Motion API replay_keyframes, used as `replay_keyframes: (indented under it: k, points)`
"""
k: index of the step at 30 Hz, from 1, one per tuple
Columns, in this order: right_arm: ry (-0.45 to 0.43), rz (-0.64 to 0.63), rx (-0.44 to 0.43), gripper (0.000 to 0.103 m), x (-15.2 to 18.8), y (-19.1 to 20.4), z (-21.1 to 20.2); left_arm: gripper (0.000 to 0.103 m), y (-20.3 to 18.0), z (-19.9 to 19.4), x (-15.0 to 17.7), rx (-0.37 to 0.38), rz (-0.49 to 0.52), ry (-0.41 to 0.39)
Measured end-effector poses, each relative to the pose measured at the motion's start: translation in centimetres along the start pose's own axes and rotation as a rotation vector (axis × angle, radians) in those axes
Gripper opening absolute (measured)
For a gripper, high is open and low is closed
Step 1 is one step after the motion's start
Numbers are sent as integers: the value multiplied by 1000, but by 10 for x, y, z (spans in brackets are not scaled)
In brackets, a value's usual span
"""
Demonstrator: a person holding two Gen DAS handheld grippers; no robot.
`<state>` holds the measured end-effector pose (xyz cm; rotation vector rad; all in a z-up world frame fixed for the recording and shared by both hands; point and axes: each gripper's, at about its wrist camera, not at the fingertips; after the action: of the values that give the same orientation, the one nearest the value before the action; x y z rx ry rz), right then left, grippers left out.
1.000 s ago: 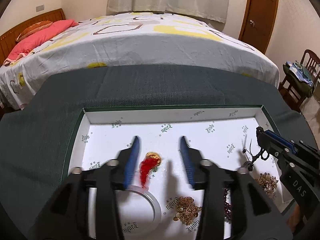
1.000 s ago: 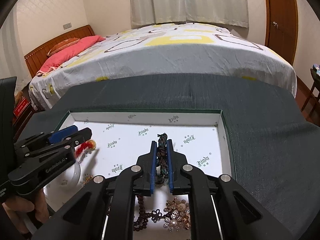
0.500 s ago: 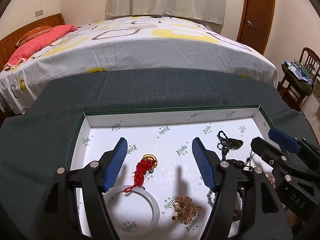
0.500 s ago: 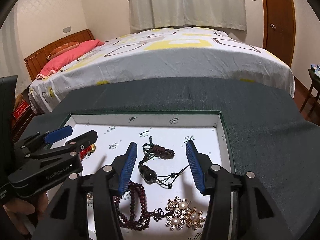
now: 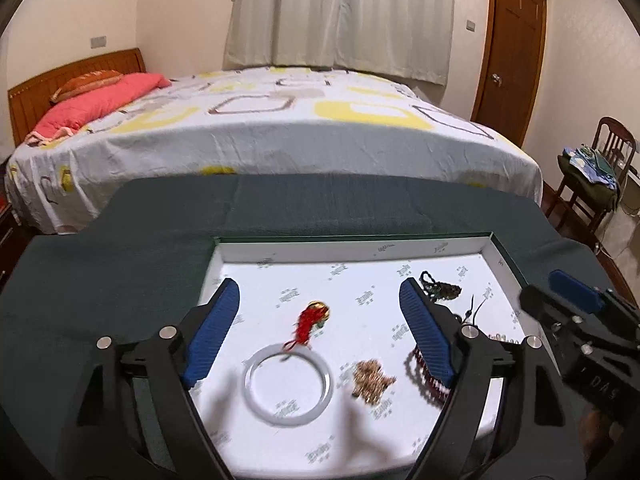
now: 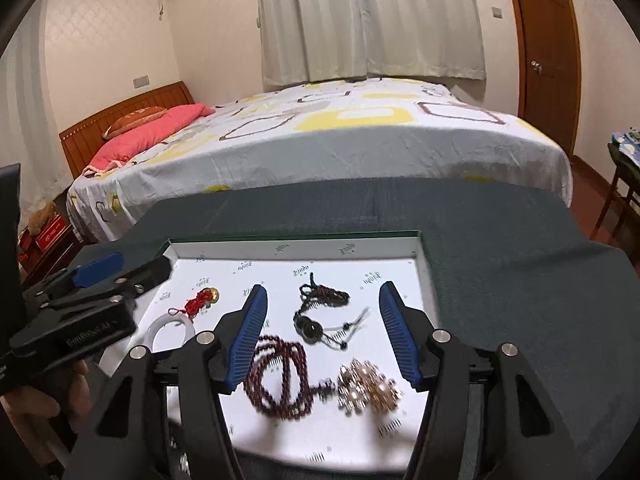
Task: Organize jewelry
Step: 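Move both tools out of the box toward the remaining jewelry, then grasp the gold charm with red tassel with the left tool while the right tool grasps the silver pearl ring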
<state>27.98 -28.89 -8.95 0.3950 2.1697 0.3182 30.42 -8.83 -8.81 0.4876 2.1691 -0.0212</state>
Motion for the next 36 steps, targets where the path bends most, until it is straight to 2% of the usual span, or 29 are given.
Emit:
replay_keyframes:
  k: [5,14,20,28,30,36]
  points:
    - [-14,8,28,57,17,-12,-25,80,2,-28,23,-24,-18,-6]
    - [32,11,90,57,72,-31,-58,80,-8,-71,71,-67,-13,-19]
    - [113,8,103,57,97,-36,-53,80,-9,-84,100,-60,-40,19]
    - [186,-22,129,57,111,-31,-39,80,-7,-85,124,-69,-35,73]
    - [201,-27,135,55,113,-31,-36,79,-5,-84,127,-69,-38,79]
    - [206,-50,154,34,117,-33,-36,79,-3,-79,130,-65,-33,95]
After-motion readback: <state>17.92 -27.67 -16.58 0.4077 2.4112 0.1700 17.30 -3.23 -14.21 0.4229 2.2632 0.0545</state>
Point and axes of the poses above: each gripper's, at about its wrist camera, not at the fingertips, and z roughly the way its jaws point, y to its left, x to its underside, and after that the axes turned 15 degrees about z, right-handed
